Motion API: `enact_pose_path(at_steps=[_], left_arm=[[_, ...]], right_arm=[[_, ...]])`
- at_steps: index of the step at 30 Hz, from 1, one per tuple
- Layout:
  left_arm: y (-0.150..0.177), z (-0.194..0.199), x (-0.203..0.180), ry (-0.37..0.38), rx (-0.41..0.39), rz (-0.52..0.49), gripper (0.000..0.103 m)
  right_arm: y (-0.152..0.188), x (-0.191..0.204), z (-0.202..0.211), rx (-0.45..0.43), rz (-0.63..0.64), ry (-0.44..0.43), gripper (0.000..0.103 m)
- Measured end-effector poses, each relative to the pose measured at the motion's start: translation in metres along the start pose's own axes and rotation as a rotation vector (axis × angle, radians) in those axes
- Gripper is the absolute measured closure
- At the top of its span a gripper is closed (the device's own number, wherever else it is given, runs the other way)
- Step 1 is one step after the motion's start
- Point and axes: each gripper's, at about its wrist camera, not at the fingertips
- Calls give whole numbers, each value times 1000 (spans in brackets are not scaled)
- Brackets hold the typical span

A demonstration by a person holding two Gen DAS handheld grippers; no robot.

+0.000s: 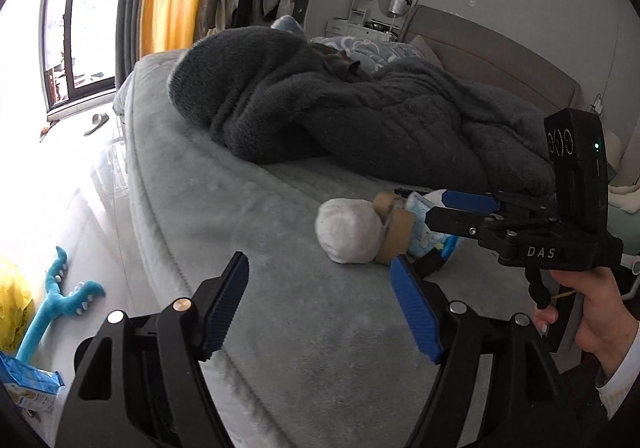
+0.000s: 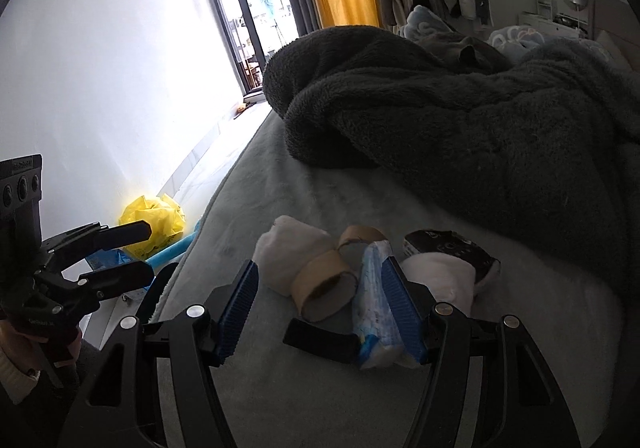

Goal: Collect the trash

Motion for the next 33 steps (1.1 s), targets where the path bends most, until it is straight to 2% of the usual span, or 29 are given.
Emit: enact_pose_path(at_steps=[8,12,20,29,33], left_arm=[[2,-28,-33,35,51,-55,27],[5,-41,-46,50,79,-75,27],[8,-63,-64,86,127,-69,27],[11,-83,-76,54,164,-15,30],[10,-86,-83,55,146,-1,30]], right_arm=[[14,-21,2,27,-27,17,48],[17,-27,-2,44,-36,-19,62],[21,-33,-13,91,-15,-30,86],[21,-47,18,-4,-61,-82,89],[19,-49,32,-51,-68,-90,89]])
Point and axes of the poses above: each gripper's, at about its wrist camera, not at the fingertips, and z roughly against the way its jaws point, x to its left, y to its underside, and after that the axes turned 8 degrees about x, right-handed
